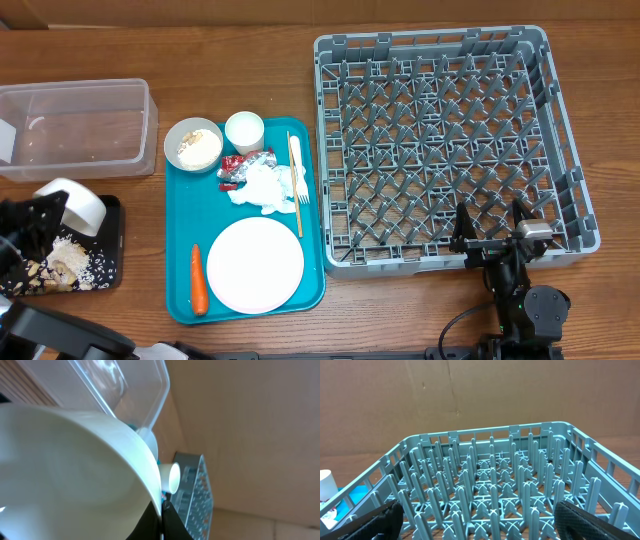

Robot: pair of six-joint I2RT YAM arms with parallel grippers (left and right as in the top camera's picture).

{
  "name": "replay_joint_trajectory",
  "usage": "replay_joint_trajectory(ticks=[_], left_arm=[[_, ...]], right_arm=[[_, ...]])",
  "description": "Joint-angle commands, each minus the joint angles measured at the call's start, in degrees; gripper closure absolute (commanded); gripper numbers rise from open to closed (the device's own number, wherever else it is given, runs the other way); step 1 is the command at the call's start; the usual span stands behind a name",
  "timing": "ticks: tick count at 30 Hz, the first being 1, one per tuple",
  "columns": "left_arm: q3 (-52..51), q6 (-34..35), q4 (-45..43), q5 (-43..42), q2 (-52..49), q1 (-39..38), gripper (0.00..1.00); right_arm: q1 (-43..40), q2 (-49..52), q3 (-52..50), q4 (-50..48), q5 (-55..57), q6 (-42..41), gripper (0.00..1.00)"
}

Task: Sort waste into correct bins and load items into the dishwasher rack
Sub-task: 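Tilt the bowl with the left gripper to dump shells onto the black tray, then carry the empty bowl back and set it on the teal tray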

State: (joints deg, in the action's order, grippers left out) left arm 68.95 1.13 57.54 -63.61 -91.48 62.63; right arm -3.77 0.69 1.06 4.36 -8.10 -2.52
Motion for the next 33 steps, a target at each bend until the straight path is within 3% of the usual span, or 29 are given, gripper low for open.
replay_joint_trajectory(ticks=[1,9,13,16,23,28,33], left_arm=[[5.8,-1.2,3.1,3.9,4.2,-3.2,0.96],[9.2,2.3,9.7,18.9,12.7,-16.1,0.96],[9.2,3.4,11.0,30.6,14.0,-29.4,0.96],[8.7,7.9,11.6,44.2,13.4,-40.7,0.96],[8.5,18.8,8.7,61.9,9.5,-62.1,0.96],[8.5,23.2,8.0,68.7,4.1,-66.5,0.96],[8.5,23.3,7.7,69.6,-2.2,-66.5,0.96]], right_arm=[[-0.4,-0.5,-0.6,-0.2,0.5,0.4,0.0],[-0.4,-0.5,-0.6,-0.2,0.5,0.4,0.0],[-0.4,-0.5,-0.6,-0.2,0.5,0.4,0.0],[-0.4,-0.5,-0.6,-0.2,0.5,0.4,0.0],[-0.4,-0.5,-0.6,-0.2,0.5,0.4,0.0],[-0.4,-0.5,-0.6,-0.2,0.5,0.4,0.0],[-0.4,-0.5,-0.6,-0.2,0.5,0.4,0.0]])
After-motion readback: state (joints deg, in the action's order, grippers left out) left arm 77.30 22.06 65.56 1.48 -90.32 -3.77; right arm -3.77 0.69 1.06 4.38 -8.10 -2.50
